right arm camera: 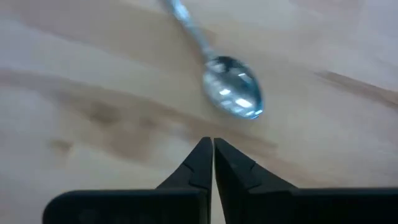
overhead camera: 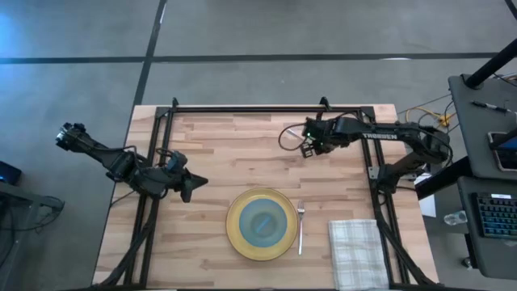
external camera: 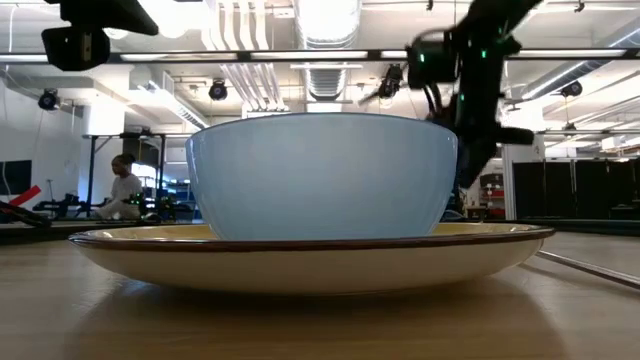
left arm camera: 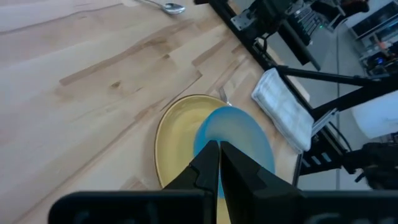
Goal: Set table place
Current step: Put the silver spoon into the blue bowl
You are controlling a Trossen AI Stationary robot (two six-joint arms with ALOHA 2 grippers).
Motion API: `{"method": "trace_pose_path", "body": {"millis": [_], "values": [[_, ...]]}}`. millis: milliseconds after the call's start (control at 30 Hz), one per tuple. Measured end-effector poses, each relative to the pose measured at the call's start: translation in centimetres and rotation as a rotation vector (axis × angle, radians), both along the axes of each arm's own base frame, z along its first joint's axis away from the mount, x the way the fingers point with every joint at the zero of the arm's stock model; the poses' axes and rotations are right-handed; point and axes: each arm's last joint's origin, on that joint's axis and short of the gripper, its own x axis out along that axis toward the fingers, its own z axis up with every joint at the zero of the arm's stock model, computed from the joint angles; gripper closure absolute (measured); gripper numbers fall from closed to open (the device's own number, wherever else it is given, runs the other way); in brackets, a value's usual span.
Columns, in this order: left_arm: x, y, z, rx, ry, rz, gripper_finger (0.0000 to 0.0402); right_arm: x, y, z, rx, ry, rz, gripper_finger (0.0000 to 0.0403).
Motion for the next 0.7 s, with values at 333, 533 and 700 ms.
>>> {"method": "trace_pose_path", "body": {"millis": [333,533,700], "values": [[-0.2,0.2,0.2,0.001,-0.014,0.015,0.0402,-1.4,-3.7,-2.7,0.041,-0.057,-0.057,0.0394],[-0.1,0.5,0.2,0.007,-0.017,0.040,0.0402,-1.3,-4.8,-4.5,0.079,-0.013,-0.060,0.0394],[0.0,0.5,0.2,0.007,-0.016,0.047,0.0402,-0.6,-5.5,-6.2,0.104,0.023,-0.044,0.0394]]}}
